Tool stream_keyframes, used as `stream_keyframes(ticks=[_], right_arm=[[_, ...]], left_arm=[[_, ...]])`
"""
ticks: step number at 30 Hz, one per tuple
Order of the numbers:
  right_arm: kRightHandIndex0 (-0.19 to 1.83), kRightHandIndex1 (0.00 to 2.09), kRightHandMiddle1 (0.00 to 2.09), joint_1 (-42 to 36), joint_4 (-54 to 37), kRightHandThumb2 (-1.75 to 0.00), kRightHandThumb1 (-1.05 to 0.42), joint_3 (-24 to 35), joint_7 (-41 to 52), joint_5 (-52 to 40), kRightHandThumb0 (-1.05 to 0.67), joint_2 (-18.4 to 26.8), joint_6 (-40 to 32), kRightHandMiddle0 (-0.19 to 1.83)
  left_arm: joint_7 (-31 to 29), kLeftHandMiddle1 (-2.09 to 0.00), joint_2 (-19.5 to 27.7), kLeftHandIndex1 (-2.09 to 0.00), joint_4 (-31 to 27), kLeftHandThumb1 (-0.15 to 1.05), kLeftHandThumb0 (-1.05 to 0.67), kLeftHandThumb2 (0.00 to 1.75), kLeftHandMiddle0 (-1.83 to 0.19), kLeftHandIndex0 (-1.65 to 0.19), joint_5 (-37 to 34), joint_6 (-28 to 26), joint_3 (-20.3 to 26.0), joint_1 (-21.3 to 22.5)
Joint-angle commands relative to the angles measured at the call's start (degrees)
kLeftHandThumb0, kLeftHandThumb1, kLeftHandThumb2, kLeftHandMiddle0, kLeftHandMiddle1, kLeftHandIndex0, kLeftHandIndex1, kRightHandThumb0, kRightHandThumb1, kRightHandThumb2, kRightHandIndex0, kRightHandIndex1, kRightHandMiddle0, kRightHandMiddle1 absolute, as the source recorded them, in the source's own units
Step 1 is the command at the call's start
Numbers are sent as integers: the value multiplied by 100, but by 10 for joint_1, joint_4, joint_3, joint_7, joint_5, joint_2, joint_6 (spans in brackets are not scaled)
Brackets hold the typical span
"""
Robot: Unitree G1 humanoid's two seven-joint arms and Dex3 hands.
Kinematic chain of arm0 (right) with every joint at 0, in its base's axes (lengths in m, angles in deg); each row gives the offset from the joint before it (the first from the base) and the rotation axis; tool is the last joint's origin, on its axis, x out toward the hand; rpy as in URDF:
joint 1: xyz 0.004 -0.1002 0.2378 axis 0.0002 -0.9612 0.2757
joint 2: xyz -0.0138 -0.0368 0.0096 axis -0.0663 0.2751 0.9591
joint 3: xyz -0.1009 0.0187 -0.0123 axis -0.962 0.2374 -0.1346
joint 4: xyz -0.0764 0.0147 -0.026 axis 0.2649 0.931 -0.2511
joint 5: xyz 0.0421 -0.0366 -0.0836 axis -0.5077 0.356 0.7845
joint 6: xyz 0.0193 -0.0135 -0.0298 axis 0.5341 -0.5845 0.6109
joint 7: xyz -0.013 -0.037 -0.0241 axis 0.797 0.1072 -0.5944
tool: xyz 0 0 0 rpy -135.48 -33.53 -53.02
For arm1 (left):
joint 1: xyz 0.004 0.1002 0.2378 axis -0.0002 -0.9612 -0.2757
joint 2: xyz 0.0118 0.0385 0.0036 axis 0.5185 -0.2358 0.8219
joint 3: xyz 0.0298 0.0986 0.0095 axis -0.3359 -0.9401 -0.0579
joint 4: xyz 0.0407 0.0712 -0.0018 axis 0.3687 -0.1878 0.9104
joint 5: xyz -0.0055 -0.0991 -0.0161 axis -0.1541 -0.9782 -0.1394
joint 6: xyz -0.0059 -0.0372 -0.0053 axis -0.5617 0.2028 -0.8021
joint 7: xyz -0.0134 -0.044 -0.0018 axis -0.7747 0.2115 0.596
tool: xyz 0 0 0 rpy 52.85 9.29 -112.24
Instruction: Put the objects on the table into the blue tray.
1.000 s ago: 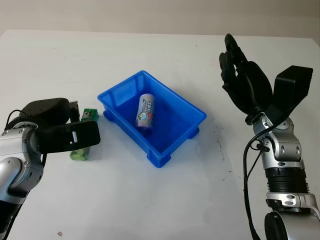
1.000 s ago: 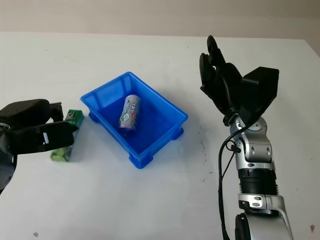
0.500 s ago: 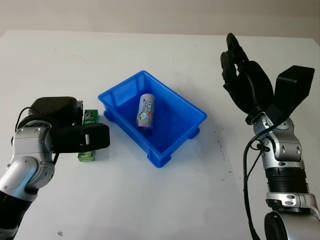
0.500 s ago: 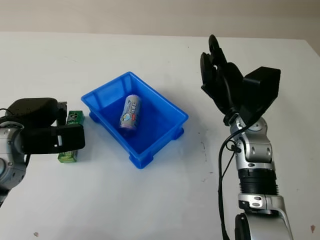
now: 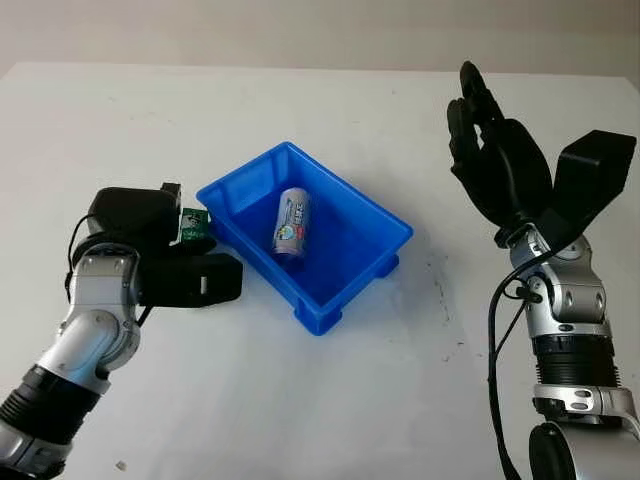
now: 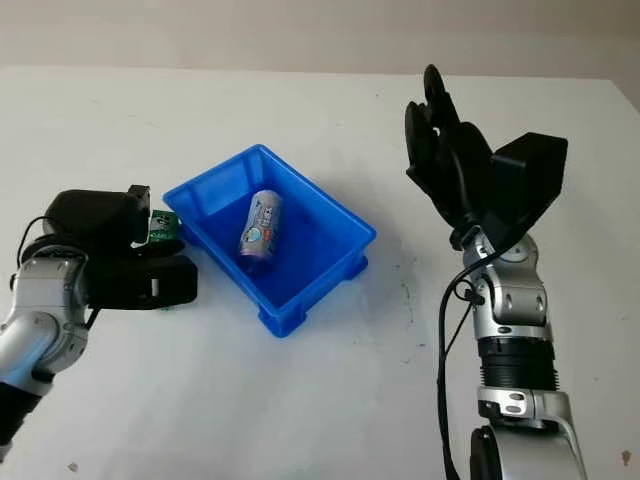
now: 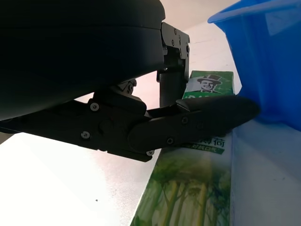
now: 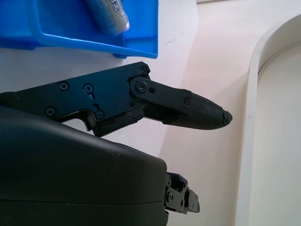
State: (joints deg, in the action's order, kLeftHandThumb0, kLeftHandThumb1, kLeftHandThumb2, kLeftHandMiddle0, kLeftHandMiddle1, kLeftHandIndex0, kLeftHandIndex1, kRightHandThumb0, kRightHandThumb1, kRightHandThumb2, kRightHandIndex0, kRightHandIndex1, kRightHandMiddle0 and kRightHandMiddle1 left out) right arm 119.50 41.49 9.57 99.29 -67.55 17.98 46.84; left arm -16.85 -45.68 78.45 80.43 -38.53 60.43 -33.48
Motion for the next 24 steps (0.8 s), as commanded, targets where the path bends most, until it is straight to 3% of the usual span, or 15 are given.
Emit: stream_keyframes(ticks=[1, 3, 5, 14, 18, 21, 24], right_arm=[[-19, 0, 0, 3, -7, -65, -105, 4, -3, 5, -64, 5, 11, -19], [-19, 0, 0, 2, -9, -65, -105, 4, -4, 6, -64, 5, 10, -19], [-19, 0, 0, 2, -10, -65, -105, 6, -6, 5, -63, 4, 8, -19], [-19, 0, 0, -1, -16, -66, -105, 7, -20, 5, -60, 0, 7, -19], [-19, 0, 0, -2, -15, -65, -105, 8, -22, 2, -59, -1, 9, -19], [-19, 0, 0, -3, -13, -65, -105, 7, -18, 2, -60, 2, 12, -19], [-19, 0, 0, -4, -16, -64, -105, 9, -21, 1, -59, -1, 8, -19]], left_arm=[[-3, -209, -8, -208, 14, 105, -77, 41, -89, 0, 7, 8, -15, -9], [-11, -209, -8, -190, 15, 105, -75, 38, -86, 11, 10, 11, -15, -9], [-18, -209, -8, -167, 14, 105, -69, 31, -76, 9, 11, 14, -15, -10], [-55, -209, -2, -127, 1, 105, -47, 17, -55, 6, 2, 31, -3, -9], [-37, -209, 0, -175, -7, 105, -31, 15, -38, 16, -10, 45, 10, -16], [-40, -209, 1, -180, -11, 105, -32, 12, -39, 17, -20, 47, 20, -13], [-41, -209, 4, -176, -8, 105, -31, 8, -47, 5, -35, 47, 32, -8]])
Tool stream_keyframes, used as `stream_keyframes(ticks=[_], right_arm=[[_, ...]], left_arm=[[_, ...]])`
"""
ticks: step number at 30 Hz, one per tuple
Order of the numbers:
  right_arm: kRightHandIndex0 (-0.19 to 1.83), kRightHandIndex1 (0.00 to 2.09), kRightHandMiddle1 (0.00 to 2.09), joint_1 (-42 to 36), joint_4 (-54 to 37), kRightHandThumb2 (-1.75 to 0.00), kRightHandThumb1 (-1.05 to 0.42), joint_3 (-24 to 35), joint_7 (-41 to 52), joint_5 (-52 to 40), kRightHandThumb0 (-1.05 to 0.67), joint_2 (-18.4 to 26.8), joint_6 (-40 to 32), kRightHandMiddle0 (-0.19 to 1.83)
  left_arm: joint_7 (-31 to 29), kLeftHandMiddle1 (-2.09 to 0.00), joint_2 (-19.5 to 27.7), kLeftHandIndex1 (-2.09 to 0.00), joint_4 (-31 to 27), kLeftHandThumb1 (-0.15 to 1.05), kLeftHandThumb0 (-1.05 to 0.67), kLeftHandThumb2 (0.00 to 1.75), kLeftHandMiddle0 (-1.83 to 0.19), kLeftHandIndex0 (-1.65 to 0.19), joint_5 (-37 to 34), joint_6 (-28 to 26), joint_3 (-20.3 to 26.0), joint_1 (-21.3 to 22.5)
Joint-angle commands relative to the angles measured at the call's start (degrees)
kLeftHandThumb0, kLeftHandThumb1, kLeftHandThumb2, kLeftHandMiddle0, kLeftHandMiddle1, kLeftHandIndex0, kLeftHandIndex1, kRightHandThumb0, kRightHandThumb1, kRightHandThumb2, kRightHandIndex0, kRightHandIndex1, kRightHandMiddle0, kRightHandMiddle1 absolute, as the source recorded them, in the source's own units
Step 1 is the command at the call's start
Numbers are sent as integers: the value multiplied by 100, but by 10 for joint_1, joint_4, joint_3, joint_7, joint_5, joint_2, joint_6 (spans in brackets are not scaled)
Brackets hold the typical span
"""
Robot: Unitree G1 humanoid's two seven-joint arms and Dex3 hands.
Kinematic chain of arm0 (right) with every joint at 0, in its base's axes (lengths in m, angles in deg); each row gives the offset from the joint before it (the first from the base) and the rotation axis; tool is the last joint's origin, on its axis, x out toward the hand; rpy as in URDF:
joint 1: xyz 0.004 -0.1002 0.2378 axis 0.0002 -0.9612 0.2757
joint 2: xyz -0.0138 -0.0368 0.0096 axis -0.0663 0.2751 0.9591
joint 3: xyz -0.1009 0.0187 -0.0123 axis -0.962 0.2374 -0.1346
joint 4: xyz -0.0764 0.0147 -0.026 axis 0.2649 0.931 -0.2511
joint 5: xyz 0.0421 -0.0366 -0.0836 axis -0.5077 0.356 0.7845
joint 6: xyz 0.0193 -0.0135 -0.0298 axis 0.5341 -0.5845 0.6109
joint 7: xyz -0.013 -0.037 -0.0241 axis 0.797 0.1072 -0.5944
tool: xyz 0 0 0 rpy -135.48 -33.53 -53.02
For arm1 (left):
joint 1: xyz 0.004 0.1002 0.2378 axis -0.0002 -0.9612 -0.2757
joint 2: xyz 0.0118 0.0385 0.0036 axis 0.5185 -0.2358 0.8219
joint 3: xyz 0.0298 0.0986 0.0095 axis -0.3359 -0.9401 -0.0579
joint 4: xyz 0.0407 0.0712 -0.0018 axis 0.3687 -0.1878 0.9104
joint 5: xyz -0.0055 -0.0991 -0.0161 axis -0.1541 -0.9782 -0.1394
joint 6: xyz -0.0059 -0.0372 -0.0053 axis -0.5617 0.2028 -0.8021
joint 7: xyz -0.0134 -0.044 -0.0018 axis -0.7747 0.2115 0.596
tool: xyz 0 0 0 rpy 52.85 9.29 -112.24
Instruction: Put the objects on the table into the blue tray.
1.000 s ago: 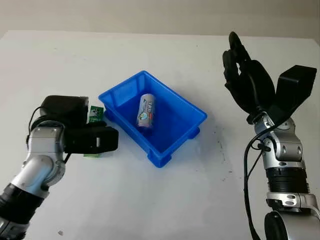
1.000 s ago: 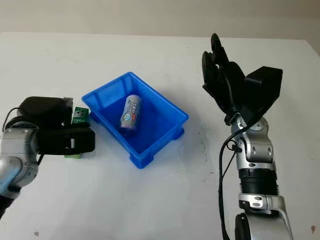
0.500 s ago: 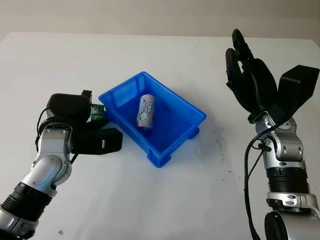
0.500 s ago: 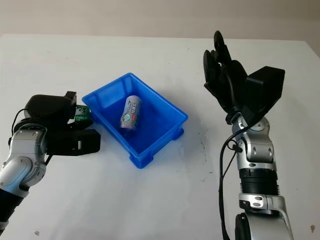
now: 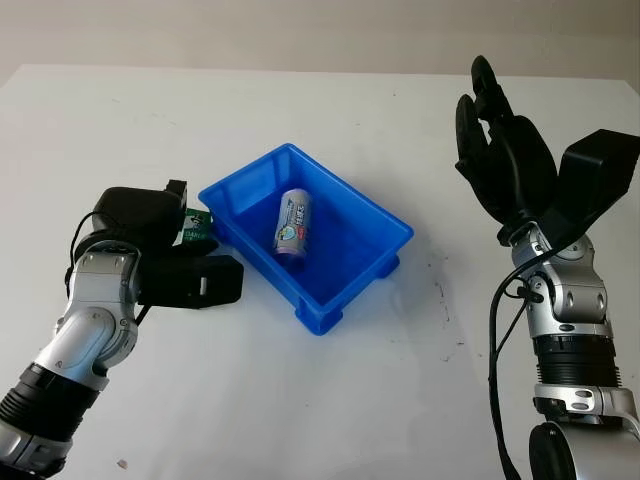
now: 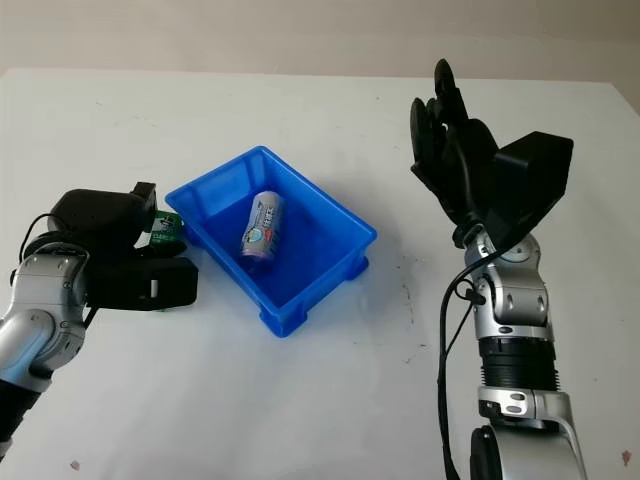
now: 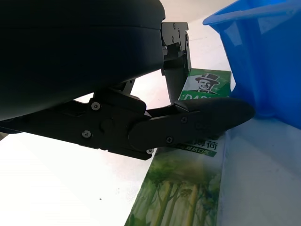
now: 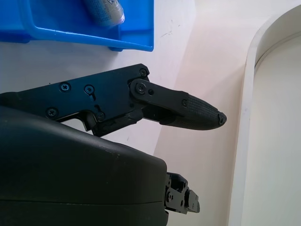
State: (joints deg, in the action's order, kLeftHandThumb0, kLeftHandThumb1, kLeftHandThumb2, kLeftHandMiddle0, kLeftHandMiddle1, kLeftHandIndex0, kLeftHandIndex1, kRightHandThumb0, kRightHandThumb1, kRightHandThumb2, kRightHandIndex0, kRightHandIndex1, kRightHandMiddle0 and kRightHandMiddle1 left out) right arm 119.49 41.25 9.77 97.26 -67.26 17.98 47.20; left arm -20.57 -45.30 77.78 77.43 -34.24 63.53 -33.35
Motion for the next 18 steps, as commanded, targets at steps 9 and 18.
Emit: stream_keyframes(ticks=[9, 18], right_arm=[[-19, 0, 0, -6, -11, -64, -105, 8, 2, -6, -57, -2, 10, -19], [-19, 0, 0, -7, -14, -62, -105, 10, 1, -14, -58, -5, 0, -19]], left_arm=[[25, -209, 47, -178, 6, 105, -24, 13, -63, 16, -22, 28, 39, 1], [-18, -209, 75, -209, -19, 105, -28, 20, -81, -22, -21, -5, 74, 28]])
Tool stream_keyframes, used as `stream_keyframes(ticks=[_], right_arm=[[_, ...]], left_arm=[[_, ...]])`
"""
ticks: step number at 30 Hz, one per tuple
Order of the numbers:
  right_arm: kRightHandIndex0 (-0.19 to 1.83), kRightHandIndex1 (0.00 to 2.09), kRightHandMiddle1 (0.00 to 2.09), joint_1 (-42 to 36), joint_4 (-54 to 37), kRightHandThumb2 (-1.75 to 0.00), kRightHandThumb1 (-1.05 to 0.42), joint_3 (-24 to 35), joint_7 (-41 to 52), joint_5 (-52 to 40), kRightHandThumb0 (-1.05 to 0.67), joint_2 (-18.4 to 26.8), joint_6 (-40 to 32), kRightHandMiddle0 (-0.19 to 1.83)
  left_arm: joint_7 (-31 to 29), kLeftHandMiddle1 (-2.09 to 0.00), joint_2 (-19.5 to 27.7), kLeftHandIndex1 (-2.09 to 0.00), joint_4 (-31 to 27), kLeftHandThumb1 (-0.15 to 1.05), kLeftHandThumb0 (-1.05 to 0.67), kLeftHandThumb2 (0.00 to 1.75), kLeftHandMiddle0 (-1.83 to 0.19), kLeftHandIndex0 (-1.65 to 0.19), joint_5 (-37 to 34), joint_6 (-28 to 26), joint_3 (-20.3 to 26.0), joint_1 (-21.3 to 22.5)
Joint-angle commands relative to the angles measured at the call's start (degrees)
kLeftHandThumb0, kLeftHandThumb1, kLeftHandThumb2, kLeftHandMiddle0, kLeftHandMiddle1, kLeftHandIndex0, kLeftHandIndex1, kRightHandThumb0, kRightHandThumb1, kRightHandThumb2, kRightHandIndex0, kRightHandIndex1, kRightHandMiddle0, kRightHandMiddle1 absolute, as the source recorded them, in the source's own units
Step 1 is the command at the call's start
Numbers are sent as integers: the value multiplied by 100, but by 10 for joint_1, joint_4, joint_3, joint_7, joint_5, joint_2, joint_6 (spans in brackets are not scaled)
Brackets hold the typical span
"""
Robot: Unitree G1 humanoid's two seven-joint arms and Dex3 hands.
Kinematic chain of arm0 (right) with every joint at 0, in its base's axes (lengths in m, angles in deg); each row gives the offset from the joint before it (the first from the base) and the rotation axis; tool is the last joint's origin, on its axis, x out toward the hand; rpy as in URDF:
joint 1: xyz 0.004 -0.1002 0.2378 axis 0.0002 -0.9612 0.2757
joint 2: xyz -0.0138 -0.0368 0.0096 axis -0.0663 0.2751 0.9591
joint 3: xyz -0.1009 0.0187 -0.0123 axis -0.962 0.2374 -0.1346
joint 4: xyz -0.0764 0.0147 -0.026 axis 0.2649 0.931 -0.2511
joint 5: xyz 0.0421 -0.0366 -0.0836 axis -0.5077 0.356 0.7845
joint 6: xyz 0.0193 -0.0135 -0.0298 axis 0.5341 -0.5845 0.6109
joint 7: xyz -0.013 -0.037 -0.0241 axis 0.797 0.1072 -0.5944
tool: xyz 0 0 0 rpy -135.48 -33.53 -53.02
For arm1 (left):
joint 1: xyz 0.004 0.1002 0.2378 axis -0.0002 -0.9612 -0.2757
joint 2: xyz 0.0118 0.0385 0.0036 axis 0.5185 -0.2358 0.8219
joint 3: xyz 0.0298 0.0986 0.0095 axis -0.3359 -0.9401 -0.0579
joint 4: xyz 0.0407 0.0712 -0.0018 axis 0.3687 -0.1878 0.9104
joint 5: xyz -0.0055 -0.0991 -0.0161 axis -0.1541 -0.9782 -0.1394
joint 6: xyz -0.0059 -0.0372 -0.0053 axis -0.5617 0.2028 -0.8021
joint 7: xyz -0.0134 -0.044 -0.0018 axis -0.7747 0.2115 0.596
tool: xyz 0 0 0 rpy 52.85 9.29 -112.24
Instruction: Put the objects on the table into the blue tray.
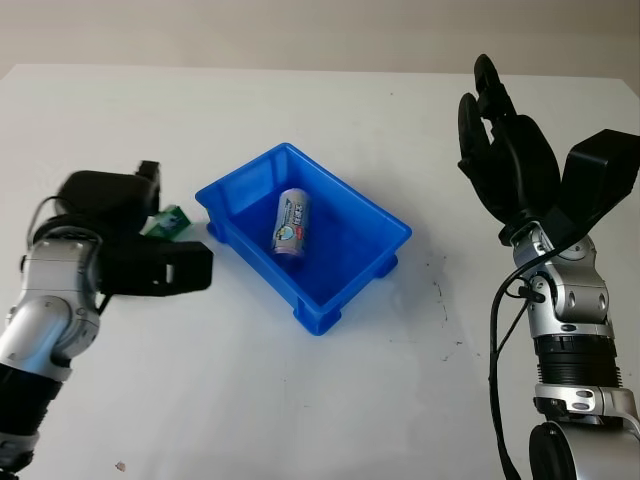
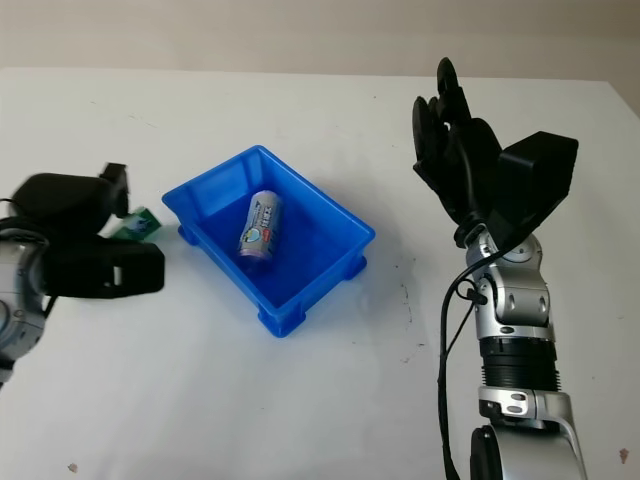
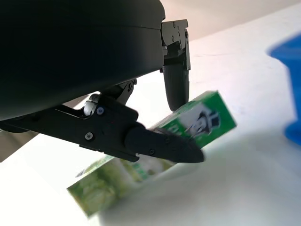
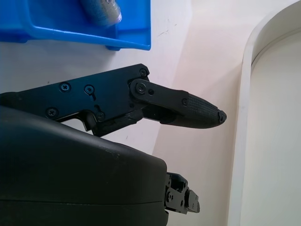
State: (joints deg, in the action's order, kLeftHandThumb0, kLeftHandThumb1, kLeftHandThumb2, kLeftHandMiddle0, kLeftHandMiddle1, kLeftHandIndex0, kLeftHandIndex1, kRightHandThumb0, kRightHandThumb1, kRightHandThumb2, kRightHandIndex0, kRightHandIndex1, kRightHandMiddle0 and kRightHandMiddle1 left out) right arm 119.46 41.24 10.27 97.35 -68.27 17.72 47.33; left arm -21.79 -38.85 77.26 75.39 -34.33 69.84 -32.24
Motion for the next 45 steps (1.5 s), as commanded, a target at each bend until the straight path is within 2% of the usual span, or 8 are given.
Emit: stream_keyframes(ticks=[1, 6, 15, 26, 28, 33, 40, 45], right_arm=[[-19, 0, 0, -7, -15, -62, -105, 5, -1, -3, -58, -3, -2, -19], [-19, 0, 0, -7, -12, -62, -105, 5, 2, -5, -58, -4, 2, -19], [-19, 0, 0, -8, -12, -62, -105, 2, -1, 0, -58, -4, 1, -19], [-19, 0, 0, -8, -7, -63, -105, 1, 4, 2, -59, -5, 3, -19], [-19, 0, 0, -9, -8, -63, -105, 0, 5, 2, -58, -5, 1, -19], [-19, 0, 0, -9, -10, -64, -105, 0, 5, 1, -58, -7, 0, -19], [-19, 0, 0, -5, 0, -64, -105, 0, 8, 1, -58, -8, 5, -19], [-19, 0, 0, -1, 8, -64, -105, -1, 10, 2, -58, -9, 8, -19]], left_arm=[[-11, -209, 13, -209, -17, 105, -30, 19, -85, -28, -2, -6, 14, 20], [-2, -209, 15, -209, -31, 105, -32, 18, -92, -38, -12, -5, 31, 16], [10, -209, 10, -209, -69, 105, -32, 17, -79, -24, -21, 1, 43, 8], [26, -209, 3, -209, -150, 105, -34, 21, -83, -38, -36, 22, 58, 1], [35, -209, 3, -209, -169, 105, -32, 22, -88, -48, -42, 33, 64, 0], [28, -209, -5, -209, -217, 105, -33, 25, -104, -65, -23, 27, 70, 5], [24, -209, -30, -209, -270, 105, -29, 23, -113, -61, 15, 34, 70, 17], [11, -209, -52, -209, -287, 105, -28, 23, -108, -60, 36, 46, 64, 43]])
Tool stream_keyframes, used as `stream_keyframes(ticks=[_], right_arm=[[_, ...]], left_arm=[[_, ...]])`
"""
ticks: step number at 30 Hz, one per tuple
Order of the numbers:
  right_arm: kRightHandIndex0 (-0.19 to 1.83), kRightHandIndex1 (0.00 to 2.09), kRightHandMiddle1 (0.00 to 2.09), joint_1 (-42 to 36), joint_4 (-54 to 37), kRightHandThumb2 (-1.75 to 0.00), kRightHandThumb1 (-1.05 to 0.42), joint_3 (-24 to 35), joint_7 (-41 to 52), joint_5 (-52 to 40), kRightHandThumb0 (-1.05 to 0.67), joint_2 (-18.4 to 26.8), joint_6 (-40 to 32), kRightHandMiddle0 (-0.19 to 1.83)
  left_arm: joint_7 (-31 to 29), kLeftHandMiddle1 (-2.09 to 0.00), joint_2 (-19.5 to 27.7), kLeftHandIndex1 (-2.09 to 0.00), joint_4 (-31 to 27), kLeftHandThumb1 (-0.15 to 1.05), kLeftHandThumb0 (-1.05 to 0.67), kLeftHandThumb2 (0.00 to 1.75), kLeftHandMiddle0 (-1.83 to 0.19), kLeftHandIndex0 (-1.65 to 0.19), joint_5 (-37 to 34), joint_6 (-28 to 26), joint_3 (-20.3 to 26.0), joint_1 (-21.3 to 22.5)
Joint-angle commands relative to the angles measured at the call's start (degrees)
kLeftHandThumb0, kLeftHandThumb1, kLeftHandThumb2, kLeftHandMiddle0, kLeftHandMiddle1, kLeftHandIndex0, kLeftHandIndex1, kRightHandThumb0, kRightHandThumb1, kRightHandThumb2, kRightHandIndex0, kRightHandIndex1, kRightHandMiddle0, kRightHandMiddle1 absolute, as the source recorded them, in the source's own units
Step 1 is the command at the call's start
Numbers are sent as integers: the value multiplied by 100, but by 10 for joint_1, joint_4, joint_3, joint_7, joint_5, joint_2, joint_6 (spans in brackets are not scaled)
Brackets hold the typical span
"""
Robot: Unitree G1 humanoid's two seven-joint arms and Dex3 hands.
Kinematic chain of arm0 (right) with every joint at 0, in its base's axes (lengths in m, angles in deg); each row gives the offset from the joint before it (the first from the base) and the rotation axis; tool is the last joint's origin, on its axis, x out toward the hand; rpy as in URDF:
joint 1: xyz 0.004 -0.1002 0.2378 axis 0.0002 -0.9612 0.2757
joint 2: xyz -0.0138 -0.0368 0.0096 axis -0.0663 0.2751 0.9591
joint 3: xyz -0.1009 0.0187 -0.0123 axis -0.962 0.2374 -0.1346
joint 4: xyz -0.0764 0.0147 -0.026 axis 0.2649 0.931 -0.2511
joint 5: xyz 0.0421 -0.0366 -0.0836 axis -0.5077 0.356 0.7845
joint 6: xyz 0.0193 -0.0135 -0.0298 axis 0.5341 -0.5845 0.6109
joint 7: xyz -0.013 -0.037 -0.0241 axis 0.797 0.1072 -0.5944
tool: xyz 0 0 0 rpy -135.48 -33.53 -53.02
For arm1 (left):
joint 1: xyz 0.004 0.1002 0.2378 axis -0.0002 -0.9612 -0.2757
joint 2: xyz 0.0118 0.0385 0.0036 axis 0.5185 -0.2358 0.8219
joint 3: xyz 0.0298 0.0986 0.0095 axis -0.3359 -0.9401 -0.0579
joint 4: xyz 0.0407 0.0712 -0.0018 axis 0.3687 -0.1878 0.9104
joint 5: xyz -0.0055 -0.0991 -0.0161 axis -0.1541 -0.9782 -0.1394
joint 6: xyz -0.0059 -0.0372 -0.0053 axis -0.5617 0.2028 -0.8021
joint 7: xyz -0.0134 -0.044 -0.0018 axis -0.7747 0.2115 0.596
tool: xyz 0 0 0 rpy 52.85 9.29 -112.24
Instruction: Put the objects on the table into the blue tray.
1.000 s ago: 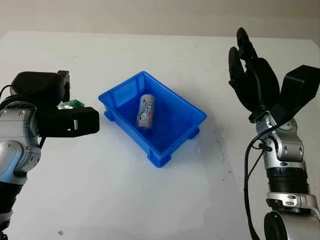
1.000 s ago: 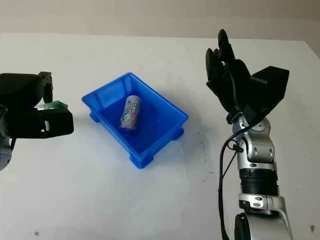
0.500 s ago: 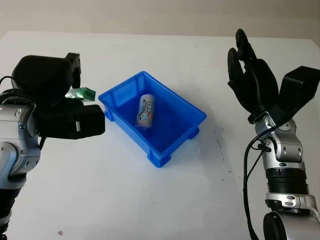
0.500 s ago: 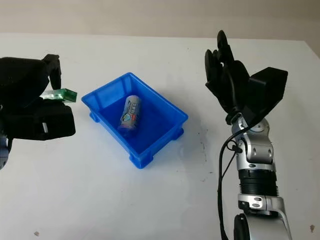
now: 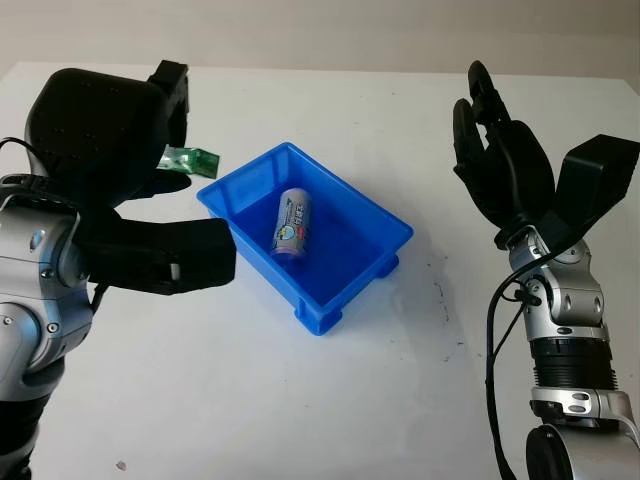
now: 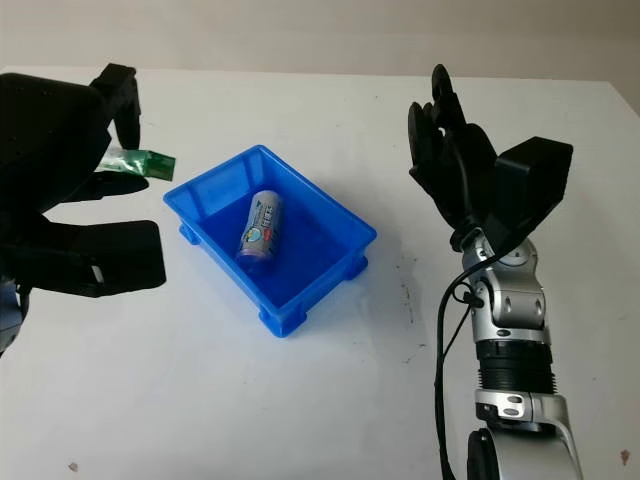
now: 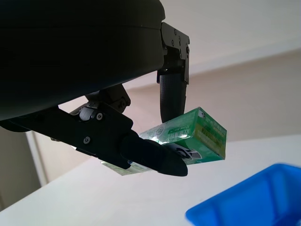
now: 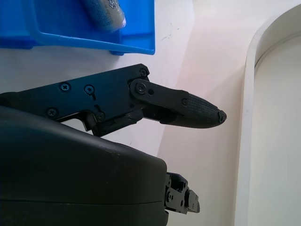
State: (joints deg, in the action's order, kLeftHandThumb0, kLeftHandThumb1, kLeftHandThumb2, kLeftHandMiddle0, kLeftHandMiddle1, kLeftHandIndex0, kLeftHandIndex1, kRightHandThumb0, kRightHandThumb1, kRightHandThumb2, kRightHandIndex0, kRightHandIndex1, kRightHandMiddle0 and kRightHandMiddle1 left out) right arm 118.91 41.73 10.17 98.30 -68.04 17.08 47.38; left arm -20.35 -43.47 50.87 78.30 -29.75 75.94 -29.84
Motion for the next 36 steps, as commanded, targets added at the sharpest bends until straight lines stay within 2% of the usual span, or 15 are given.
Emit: stream_keyframes(ticks=[1, 9, 10, 12, 13, 15, 18, 24, 28, 32, 36], right_arm=[[-19, 0, 0, 6, 3, -64, -105, 1, 1, -1, -58, -4, 6, -19], [-19, 0, 0, 4, 1, -62, -105, 1, 2, 0, -59, -5, 9, -19], [-19, 0, 0, 4, 2, -62, -105, 2, 3, -2, -59, -6, 8, -19], [-19, 0, 0, 3, 1, -62, -105, 3, 2, -4, -60, -7, 7, -19], [-19, 0, 0, 1, -2, -62, -105, 4, 0, -4, -60, -8, 6, -19], [-19, 0, 0, -3, -7, -61, -105, 4, -5, -3, -60, -10, 5, -19], [-19, 0, 0, -7, -12, -61, -105, 2, -6, 1, -60, -8, 5, -19], [-19, 0, 0, -12, -13, -61, -105, 4, -9, 1, -60, -11, 10, -19], [-19, 0, 0, -13, -15, -62, -105, 3, -11, 0, -59, -13, 10, -19], [-19, 0, 0, -16, -20, -63, -105, 1, -14, 2, -59, -14, 9, -19], [-19, 0, 0, -17, -22, -65, -105, 0, -16, 5, -58, -15, 8, -19]], left_arm=[[-7, -209, -13, -209, -25, 105, -28, 22, -108, -60, 6, 0, 3, 24], [-1, -209, -28, -209, -7, 105, -28, 24, -105, -58, 10, 57, -17, 59], [9, -209, -34, -201, -1, 105, -28, 22, -103, -38, 11, 67, -25, 63], [21, -209, -43, -204, 9, 105, -27, 22, -97, -26, 14, 81, -35, 69], [27, -209, -46, -207, 15, 105, -27, 21, -95, -29, 13, 90, -39, 71], [34, -209, -57, -209, 26, 105, -27, 18, -94, -47, 19, 103, -53, 77], [23, -209, -71, -209, 39, 105, -30, 14, -95, -52, 36, 113, -76, 88], [44, -209, -110, -209, 68, 105, -29, 22, -121, -69, 35, 133, -106, 98], [14, -209, -134, -209, 75, 105, -26, 22, -127, -63, 21, 127, -113, 101], [-7, -209, -157, -209, 73, 105, -23, 19, -121, -43, 22, 119, -125, 94], [8, -209, -160, -209, 80, 105, -24, 18, -120, -50, 16, 135, -135, 82]])
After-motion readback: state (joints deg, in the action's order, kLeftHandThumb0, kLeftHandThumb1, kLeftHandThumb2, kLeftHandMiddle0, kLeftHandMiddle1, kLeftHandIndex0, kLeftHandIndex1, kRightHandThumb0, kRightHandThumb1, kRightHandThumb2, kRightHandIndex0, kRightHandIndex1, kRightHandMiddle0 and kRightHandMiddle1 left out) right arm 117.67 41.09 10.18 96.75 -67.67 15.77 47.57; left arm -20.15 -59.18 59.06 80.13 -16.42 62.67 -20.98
